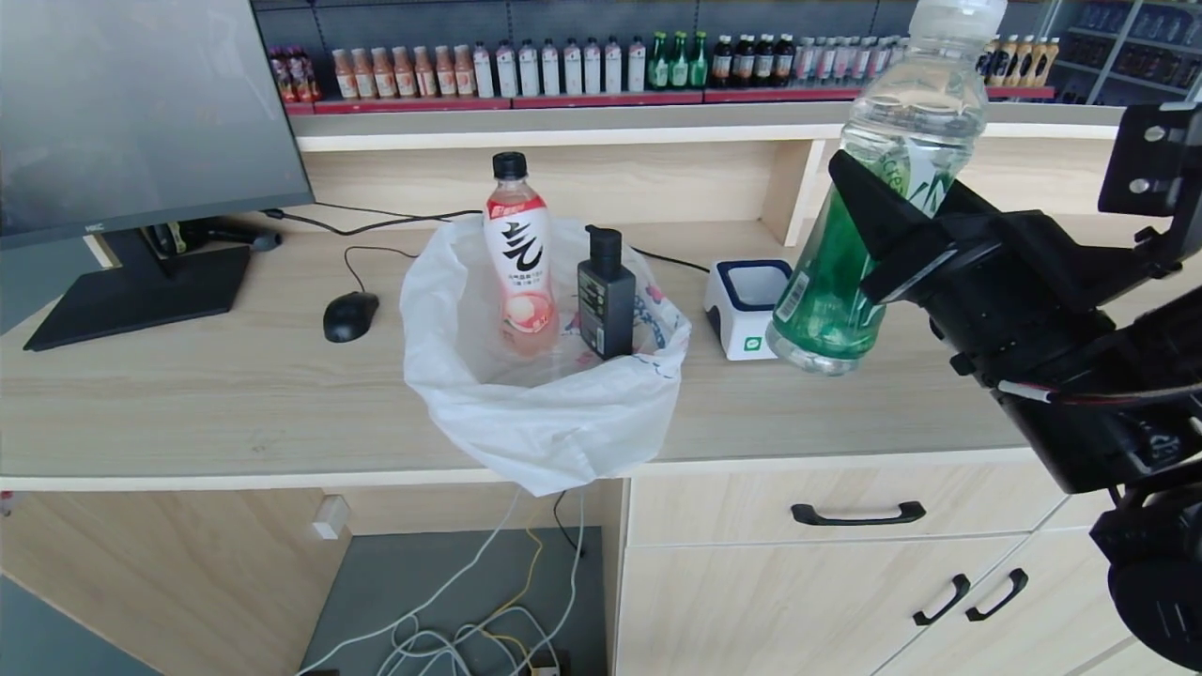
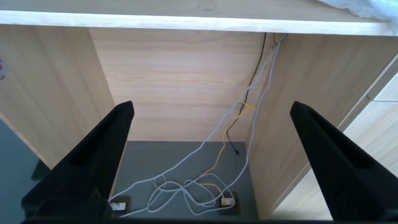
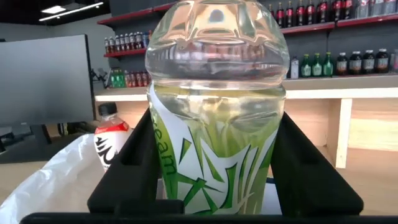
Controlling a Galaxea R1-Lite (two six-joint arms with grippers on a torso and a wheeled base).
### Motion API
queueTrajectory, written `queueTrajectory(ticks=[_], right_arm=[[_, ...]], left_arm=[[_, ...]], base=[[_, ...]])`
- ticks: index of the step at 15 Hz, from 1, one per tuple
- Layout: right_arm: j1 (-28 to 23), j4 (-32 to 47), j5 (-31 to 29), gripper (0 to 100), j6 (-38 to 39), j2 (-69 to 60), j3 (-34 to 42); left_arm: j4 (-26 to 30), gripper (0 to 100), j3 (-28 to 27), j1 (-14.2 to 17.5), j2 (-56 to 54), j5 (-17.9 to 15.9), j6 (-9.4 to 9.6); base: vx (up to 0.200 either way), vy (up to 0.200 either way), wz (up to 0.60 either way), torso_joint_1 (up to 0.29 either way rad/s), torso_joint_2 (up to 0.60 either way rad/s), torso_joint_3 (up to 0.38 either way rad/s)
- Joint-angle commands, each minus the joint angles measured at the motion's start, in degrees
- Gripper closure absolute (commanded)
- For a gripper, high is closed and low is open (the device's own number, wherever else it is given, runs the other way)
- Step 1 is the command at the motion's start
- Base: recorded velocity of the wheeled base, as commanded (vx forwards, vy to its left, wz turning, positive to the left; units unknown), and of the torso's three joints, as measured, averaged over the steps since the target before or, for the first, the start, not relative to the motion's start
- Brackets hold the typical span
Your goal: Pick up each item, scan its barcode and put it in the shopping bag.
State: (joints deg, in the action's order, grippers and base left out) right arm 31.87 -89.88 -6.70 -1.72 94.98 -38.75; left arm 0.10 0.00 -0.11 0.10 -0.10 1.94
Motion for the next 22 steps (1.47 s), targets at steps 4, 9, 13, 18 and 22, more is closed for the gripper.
queueTrajectory(ticks=[4, 9, 13, 18, 22], right_arm=[[0.04, -0.12, -0.06, 100, 0.22, 1.53, -0.62], [-0.14, -0.12, -0.06, 100, 1.02, 2.58, -2.03], [-0.49, -0.12, -0.06, 100, 1.89, 2.67, -3.87], [-0.58, -0.12, 0.03, 100, 2.07, 2.67, -3.96], [-0.58, -0.12, 0.03, 100, 2.07, 3.02, -4.93]], left_arm=[[-0.01, 0, 0.0, 0.02, -0.01, 0.01, -1.67], [-0.1, 0, 0.0, 0.02, -0.01, 0.01, -1.59], [-0.1, 0, 0.0, 0.02, -0.01, 0.01, -1.5], [-0.1, 0, 0.0, 0.02, -0.01, 0.01, -1.67], [-0.1, 0, 0.0, 0.02, -0.01, 0.01, -1.76]], base=[[0.0, 0.0, 0.0, 0.0, 0.0, 0.0], [-0.12, 0.0, 0.0, 0.0, 0.0, 0.003], [0.0, 0.0, 0.0, 0.0, 0.0, 0.0], [0.0, 0.12, 0.0, 0.005, 0.0, 0.002], [0.0, 0.2, 0.0, 0.004, 0.01, 0.002]])
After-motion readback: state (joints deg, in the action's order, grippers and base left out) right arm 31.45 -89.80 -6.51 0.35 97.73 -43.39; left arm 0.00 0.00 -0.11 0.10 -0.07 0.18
